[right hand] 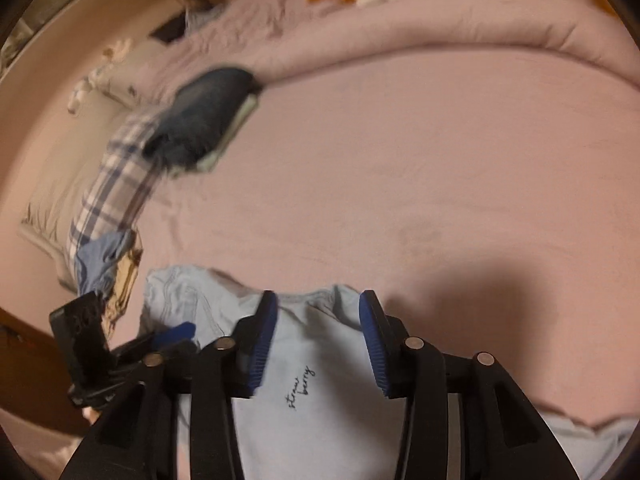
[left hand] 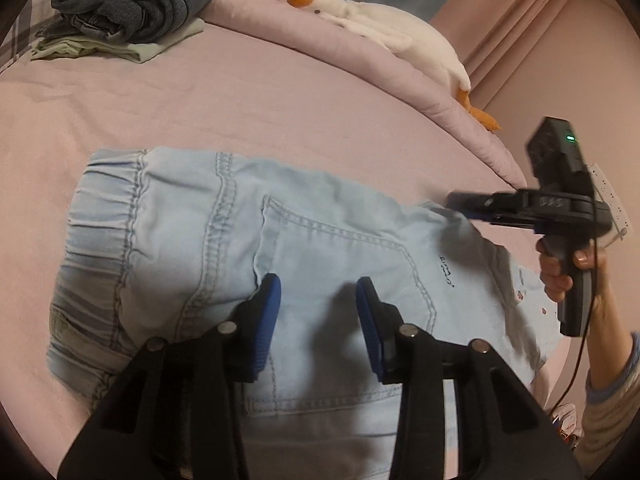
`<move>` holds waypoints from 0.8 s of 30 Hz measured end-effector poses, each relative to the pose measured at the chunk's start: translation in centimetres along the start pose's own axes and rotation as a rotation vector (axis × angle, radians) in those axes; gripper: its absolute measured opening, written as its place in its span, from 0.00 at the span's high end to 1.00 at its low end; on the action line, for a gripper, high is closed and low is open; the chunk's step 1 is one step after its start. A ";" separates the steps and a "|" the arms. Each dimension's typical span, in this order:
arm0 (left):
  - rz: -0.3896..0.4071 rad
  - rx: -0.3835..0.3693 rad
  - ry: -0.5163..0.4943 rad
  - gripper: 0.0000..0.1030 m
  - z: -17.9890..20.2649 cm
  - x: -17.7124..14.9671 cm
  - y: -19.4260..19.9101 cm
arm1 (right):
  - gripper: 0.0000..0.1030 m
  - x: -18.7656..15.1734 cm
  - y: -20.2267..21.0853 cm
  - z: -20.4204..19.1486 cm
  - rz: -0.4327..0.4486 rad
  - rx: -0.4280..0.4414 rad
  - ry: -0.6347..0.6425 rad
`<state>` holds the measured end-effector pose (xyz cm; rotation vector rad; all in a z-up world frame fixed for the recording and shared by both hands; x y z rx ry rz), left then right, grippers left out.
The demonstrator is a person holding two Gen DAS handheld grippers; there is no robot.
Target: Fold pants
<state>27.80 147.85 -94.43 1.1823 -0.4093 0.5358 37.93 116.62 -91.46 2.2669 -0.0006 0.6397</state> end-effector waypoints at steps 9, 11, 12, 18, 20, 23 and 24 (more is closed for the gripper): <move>0.030 -0.005 -0.011 0.62 -1.6 0.9 0.2 | 0.92 0.1 -2.6 -1.5 -0.144 -0.032 0.106; 0.032 -0.005 -0.012 0.62 -1.6 0.9 0.2 | 0.93 0.6 -2.3 -1.3 -0.101 -0.048 0.113; 0.032 -0.003 -0.016 0.62 -1.8 1.0 0.2 | 0.94 1.0 -2.2 -0.7 -0.086 -0.063 0.106; 0.029 0.007 -0.014 0.62 -1.5 0.8 0.3 | 0.94 1.0 -2.2 0.3 -0.019 -0.076 0.029; 0.028 0.021 -0.016 0.62 -1.3 0.8 0.4 | 0.94 1.2 0.5 0.0 0.101 -0.105 0.023; 0.025 0.064 -0.025 0.62 -0.9 0.7 0.6 | 0.94 -0.3 3.7 -1.5 0.188 -0.131 0.072; 0.025 0.081 -0.040 0.62 -0.7 0.5 1.0 | 0.94 -1.2 4.2 -2.1 0.185 -0.127 0.089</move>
Point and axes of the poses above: each gripper's, at about its wrist camera, not at the fingertips, and y roughly against the way its jaws point, z to its right, x to its top, the point moved 5 cm from there along -y, roughly the way its jaws point, and after that the axes turned 14 degrees about x, right-handed, at the moved point
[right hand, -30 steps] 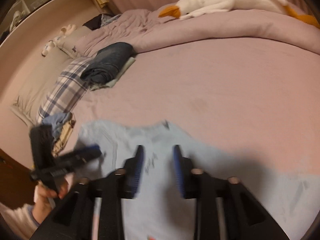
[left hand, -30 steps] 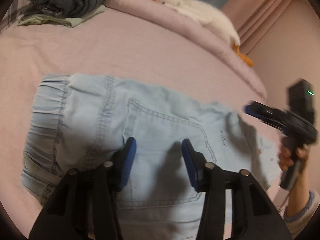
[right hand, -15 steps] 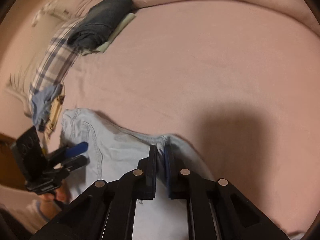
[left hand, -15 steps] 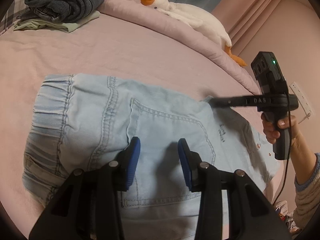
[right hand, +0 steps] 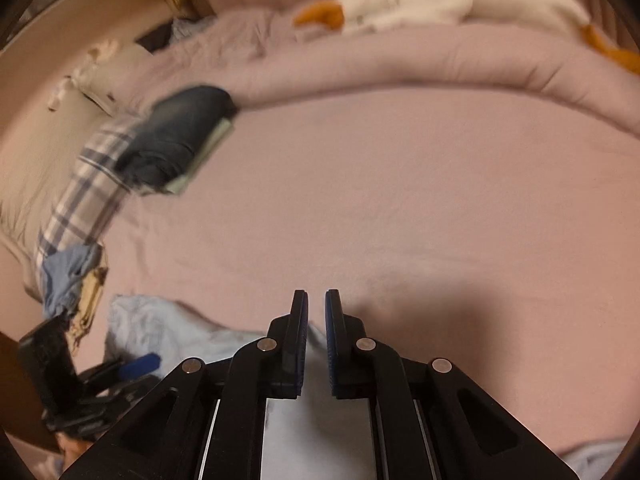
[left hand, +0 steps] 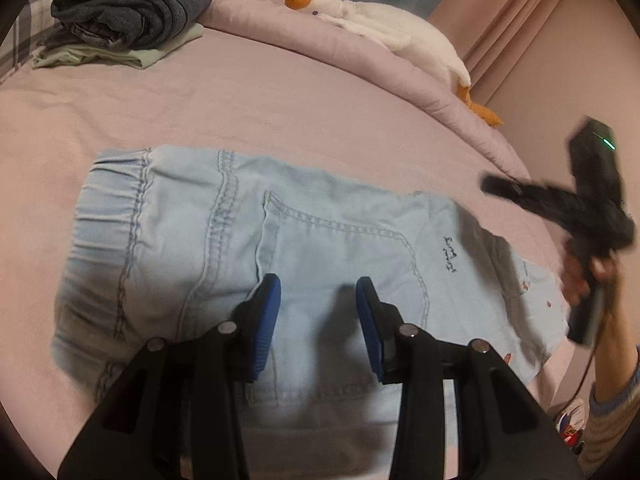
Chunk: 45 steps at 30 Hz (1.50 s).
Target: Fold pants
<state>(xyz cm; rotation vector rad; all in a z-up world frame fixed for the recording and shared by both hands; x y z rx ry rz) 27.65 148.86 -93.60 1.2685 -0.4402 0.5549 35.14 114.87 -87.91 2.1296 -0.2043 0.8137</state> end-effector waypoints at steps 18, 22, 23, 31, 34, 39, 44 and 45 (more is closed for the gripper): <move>-0.018 0.136 -0.135 0.61 0.2 -5.4 5.6 | 0.94 -17.1 1.2 -8.1 -0.215 -0.122 0.372; 0.022 0.037 -0.085 0.56 3.2 -4.4 6.1 | 0.94 -16.0 2.9 -8.2 -0.072 -0.083 0.301; 0.017 0.000 -0.086 0.53 4.5 -4.6 5.8 | 0.94 -15.7 2.9 -7.9 -0.046 -0.093 0.280; -0.029 0.048 -0.304 0.49 11.4 -8.4 0.8 | 0.94 -15.8 5.5 -1.3 0.058 -0.157 0.066; -0.035 0.038 -0.317 0.49 11.1 -8.9 1.2 | 0.94 -17.2 9.5 3.1 0.096 -0.220 -0.028; -0.055 0.033 -0.295 0.49 10.6 -8.8 1.3 | 0.94 -19.3 19.0 12.3 0.262 -0.300 -0.220; -0.080 0.055 -0.280 0.43 11.0 -8.6 1.0 | 0.94 -21.1 27.1 19.9 0.459 -0.312 -0.437; -0.087 0.065 -0.276 0.43 11.1 -8.5 1.0 | 0.94 -21.4 28.6 20.9 0.492 -0.332 -0.469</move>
Point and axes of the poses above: each gripper's, at about its wrist camera, not at the fingertips, and y roughly against the way its jaws point, z to its right, x to its top, the point moved 5 cm from there along -y, roughly the way its jaws point, and after that the axes turned 14 degrees about x, right-handed, at the moved point
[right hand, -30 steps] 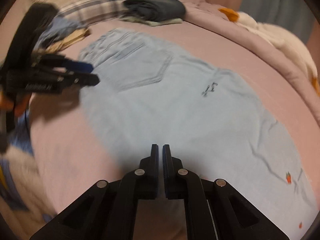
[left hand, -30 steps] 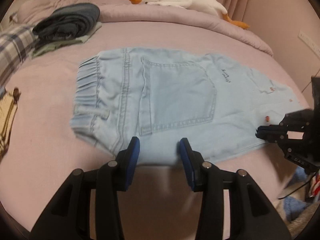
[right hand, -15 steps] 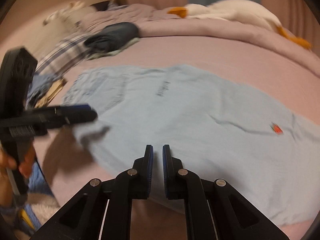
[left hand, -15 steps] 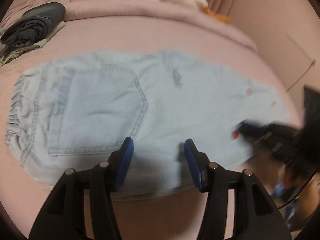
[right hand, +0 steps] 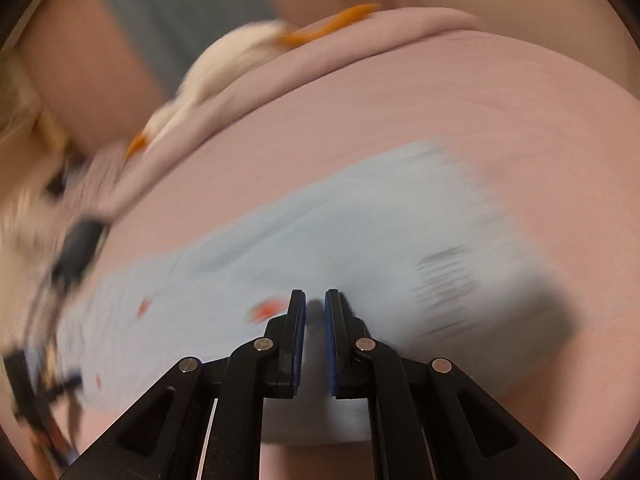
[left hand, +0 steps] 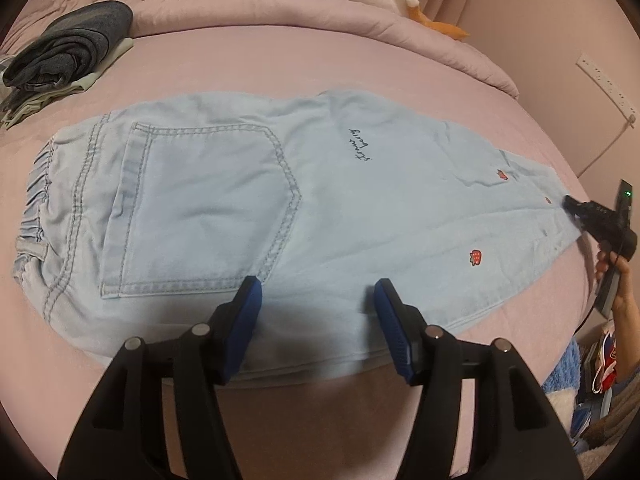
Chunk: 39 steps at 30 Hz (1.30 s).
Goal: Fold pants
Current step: 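Grasp the leg cuffs with the right tool and lift them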
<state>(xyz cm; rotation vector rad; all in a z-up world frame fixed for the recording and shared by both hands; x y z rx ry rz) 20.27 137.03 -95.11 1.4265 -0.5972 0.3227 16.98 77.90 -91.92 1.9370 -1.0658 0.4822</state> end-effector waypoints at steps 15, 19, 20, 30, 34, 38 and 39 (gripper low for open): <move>-0.084 -0.349 -0.009 0.43 12.8 4.1 0.0 | 0.65 -5.1 7.6 2.8 0.130 0.162 -0.349; -0.147 -0.489 -0.004 0.43 17.8 4.3 -0.9 | 0.64 -4.3 5.6 2.6 0.148 0.154 -0.399; -0.163 -0.513 0.005 0.43 18.6 4.3 -1.1 | 0.64 -3.6 5.1 2.6 0.136 0.148 -0.398; -0.331 -0.606 0.205 0.78 18.8 2.2 -5.1 | 0.88 -1.9 4.1 3.9 0.223 0.207 -0.430; -0.359 -0.617 0.241 0.74 17.9 2.3 -5.0 | 0.90 -2.0 3.6 3.4 0.226 0.120 -0.410; -0.323 -0.661 0.242 0.27 18.6 3.2 -2.7 | 0.90 -0.1 4.2 -4.7 0.240 0.044 -0.011; -0.311 -0.707 0.265 0.25 19.1 3.6 -1.9 | 0.90 -0.1 4.2 -6.8 0.232 0.042 0.074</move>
Point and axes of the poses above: each gripper's, at about its wrist camera, not at the fingertips, and y roughly against the way its jaws point, z to its right, x to its top, the point moved 5 cm from there along -y, roughly the way its jaws point, and after that the axes turned 14 degrees about x, right-handed, at the moved point
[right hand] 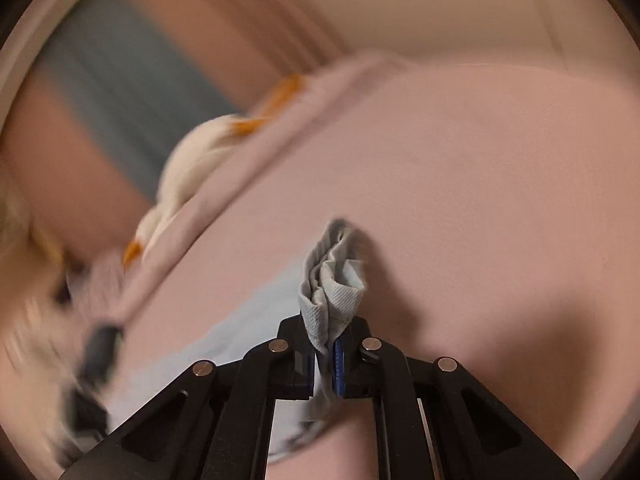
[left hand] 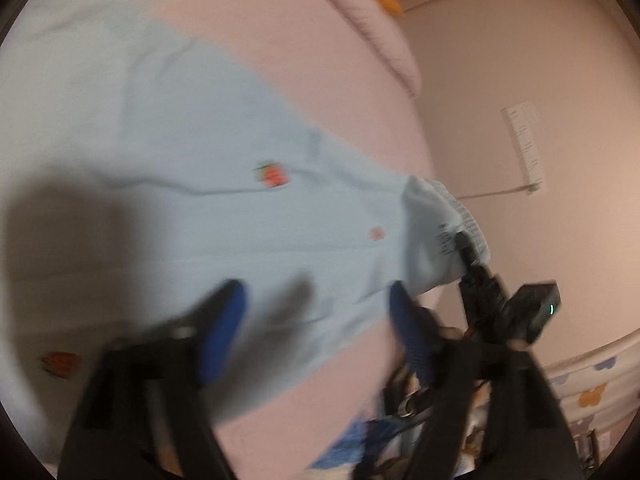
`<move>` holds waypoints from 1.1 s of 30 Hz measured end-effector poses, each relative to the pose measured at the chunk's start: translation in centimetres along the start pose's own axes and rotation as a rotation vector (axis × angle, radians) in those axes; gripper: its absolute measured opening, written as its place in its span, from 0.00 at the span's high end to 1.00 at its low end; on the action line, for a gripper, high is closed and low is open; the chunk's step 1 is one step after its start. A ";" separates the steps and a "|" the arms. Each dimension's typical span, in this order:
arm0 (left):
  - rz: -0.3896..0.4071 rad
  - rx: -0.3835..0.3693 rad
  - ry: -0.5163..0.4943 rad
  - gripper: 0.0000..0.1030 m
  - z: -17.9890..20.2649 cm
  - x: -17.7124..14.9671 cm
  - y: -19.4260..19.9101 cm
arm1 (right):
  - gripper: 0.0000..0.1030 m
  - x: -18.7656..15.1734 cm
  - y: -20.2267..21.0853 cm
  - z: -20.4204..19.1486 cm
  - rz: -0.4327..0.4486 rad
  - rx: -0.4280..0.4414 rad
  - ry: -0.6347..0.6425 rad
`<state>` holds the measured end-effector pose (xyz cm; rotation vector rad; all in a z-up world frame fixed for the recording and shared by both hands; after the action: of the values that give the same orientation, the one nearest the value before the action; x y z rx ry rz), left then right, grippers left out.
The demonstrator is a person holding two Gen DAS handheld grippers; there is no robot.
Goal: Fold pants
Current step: 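Grasp the leg cuffs with the right tool and lift them, then carry the cuffs toward the waistband with the right tool while the left tool grips them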
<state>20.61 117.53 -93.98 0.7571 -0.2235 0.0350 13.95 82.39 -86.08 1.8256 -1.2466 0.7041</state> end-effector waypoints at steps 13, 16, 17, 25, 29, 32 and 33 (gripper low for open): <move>-0.014 -0.221 0.217 0.50 -1.4 2.3 -0.7 | 0.90 -11.8 -6.8 -16.5 -0.275 0.111 0.638; 0.027 -0.119 0.182 0.90 -3.0 3.0 0.5 | 0.90 -12.8 -7.2 -16.8 -0.295 0.095 0.681; 0.047 -0.114 0.171 0.93 -3.4 3.1 1.3 | 0.90 -12.9 -7.2 -16.9 -0.297 0.089 0.687; 0.229 -0.016 0.053 0.93 -4.8 5.9 8.5 | 0.90 -13.9 -8.6 -21.1 -0.302 0.173 0.691; 0.264 0.054 0.052 0.94 -6.0 6.8 10.0 | 0.90 -16.0 -10.2 -23.8 -0.333 0.220 0.717; 0.281 0.074 0.064 0.94 -7.6 7.1 11.1 | 0.90 -17.3 -11.5 -25.1 -0.368 0.236 0.729; 0.282 0.097 0.056 0.93 -7.9 7.2 11.2 | 0.90 -17.7 -11.8 -25.4 -0.381 0.235 0.736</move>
<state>27.86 130.72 -90.46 0.8150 -0.2759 0.3362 18.36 114.91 -90.39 1.6699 -0.3385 1.1873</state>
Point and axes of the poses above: each gripper's, at about its wrist camera, not at the fingertips, and y roughly against the way its jaws point, z to its right, x to its top, the point moved 5 cm from there along -y, roughly the way its jaws point, and after that the axes turned 14 degrees about x, right-handed, at the moved point
